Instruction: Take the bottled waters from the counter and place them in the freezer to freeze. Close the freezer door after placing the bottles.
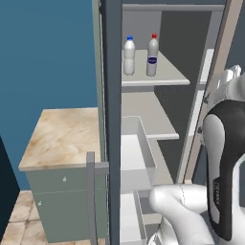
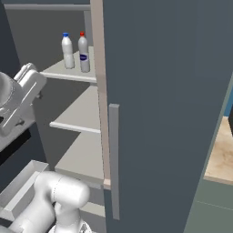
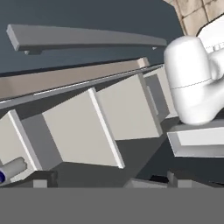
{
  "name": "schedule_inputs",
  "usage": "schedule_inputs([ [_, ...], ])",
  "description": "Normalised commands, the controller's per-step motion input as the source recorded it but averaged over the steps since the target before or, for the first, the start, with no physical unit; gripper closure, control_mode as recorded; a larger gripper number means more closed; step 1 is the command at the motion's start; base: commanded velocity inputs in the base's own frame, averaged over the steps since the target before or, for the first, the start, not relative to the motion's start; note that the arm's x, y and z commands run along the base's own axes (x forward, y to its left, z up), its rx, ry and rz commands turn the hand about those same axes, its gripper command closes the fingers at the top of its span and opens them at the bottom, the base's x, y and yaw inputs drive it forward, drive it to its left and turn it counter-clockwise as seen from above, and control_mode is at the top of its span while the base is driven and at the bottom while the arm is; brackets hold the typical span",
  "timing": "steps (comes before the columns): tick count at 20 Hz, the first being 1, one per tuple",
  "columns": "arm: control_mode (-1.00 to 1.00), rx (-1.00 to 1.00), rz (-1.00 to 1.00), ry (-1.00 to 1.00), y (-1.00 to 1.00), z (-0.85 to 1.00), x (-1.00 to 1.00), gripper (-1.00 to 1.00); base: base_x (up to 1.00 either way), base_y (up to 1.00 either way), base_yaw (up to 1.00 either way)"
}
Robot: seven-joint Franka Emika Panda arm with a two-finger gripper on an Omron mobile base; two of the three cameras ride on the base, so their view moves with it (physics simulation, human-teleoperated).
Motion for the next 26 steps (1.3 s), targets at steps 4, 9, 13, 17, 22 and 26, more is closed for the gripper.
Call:
schedule_inputs([
  [4, -1.00, 0.01, 0.00, -0.09, -0.53, 0.10, -0.13, -1.00, 0.00, 0.00, 0.00],
  [9, -1.00, 0.00, 0.00, -0.02, -0.08, 0.02, -0.02, -1.00, 0.00, 0.00, 0.00],
  [13, -1.00, 0.00, 0.00, 0.00, 0.05, -0.14, -0.60, -1.00, 0.00, 0.00, 0.00],
  [17, 1.00, 0.00, 0.00, 0.00, 0.00, 0.00, 0.00, -1.00, -1.00, 0.15, 0.00],
  [22, 1.00, 0.00, 0.00, 0.00, 0.00, 0.00, 0.00, -1.00, -0.93, 0.03, 0.00],
  [26, 1.00, 0.00, 0.00, 0.00, 0.00, 0.00, 0.00, -1.00, -0.76, 0.00, -0.01],
])
